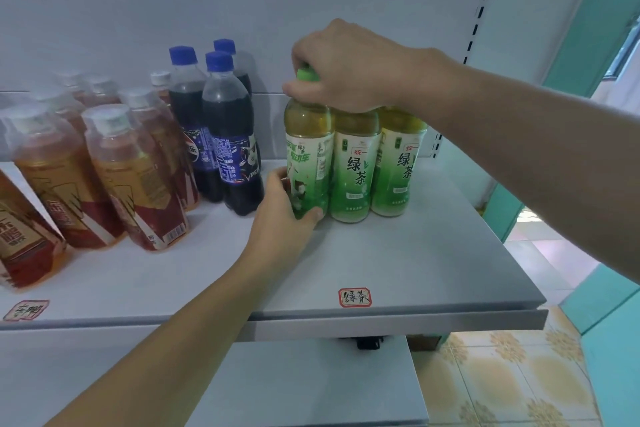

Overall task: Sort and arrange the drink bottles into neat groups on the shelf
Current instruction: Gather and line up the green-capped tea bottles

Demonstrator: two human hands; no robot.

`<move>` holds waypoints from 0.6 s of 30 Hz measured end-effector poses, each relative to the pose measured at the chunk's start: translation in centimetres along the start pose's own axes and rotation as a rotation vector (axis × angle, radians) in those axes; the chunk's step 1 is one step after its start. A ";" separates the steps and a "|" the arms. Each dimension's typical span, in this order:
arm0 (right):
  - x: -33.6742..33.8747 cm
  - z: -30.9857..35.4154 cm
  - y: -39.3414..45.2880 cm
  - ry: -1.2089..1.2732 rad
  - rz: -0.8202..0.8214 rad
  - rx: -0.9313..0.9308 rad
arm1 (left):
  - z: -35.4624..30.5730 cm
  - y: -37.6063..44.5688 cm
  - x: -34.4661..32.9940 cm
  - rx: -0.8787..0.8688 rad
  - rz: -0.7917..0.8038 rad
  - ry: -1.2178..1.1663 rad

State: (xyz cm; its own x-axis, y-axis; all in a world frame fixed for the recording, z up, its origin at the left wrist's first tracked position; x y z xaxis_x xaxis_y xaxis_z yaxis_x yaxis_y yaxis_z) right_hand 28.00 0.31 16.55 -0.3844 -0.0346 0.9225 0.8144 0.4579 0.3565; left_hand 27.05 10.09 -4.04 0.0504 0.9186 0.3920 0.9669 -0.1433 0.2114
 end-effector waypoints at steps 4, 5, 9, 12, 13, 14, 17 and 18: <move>-0.3 0.1 0.4 -0.030 -0.016 -0.078 | -0.3 1.4 0.2 -0.027 0.005 0.088; -0.2 0.1 0.5 -0.035 -0.023 -0.104 | -0.3 1.5 0.2 -0.031 0.000 0.081; 0.6 0.4 0.6 -0.191 -0.085 -0.174 | -0.3 1.6 -0.2 -0.032 -0.016 0.036; 0.3 0.3 1.2 -0.138 -0.058 -0.124 | -0.1 2.1 -0.2 -0.017 0.004 -0.022; -0.1 0.4 1.3 -0.069 0.013 -0.070 | 0.0 2.2 -0.3 -0.010 0.026 -0.048; -0.6 0.6 1.4 0.000 0.096 -0.011 | 0.2 2.3 -0.4 -0.006 0.047 -0.067; -0.9 0.6 1.0 0.103 0.214 0.077 | 1.0 2.6 -0.4 -0.015 0.066 -0.107; -0.8 0.4 1.0 0.116 0.203 0.079 | 1.1 2.7 -0.4 -0.017 0.063 -0.113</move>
State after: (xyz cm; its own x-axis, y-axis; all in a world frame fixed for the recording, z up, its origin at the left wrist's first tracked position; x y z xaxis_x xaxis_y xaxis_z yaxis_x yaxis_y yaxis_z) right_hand 28.99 1.15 16.11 -0.1603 -0.0345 0.9865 0.8313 0.5341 0.1538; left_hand 29.89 9.71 -4.66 0.1397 0.9431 0.3018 0.9567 -0.2072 0.2046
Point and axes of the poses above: each hand's wrist, its own y-axis towards the middle knuckle, its own x-axis out of the back of the hand, z = x × y, the point moved 8 cm from there along y, towards the middle knuckle, and after that the axes turned 2 degrees about y, right-handed, at the moved point
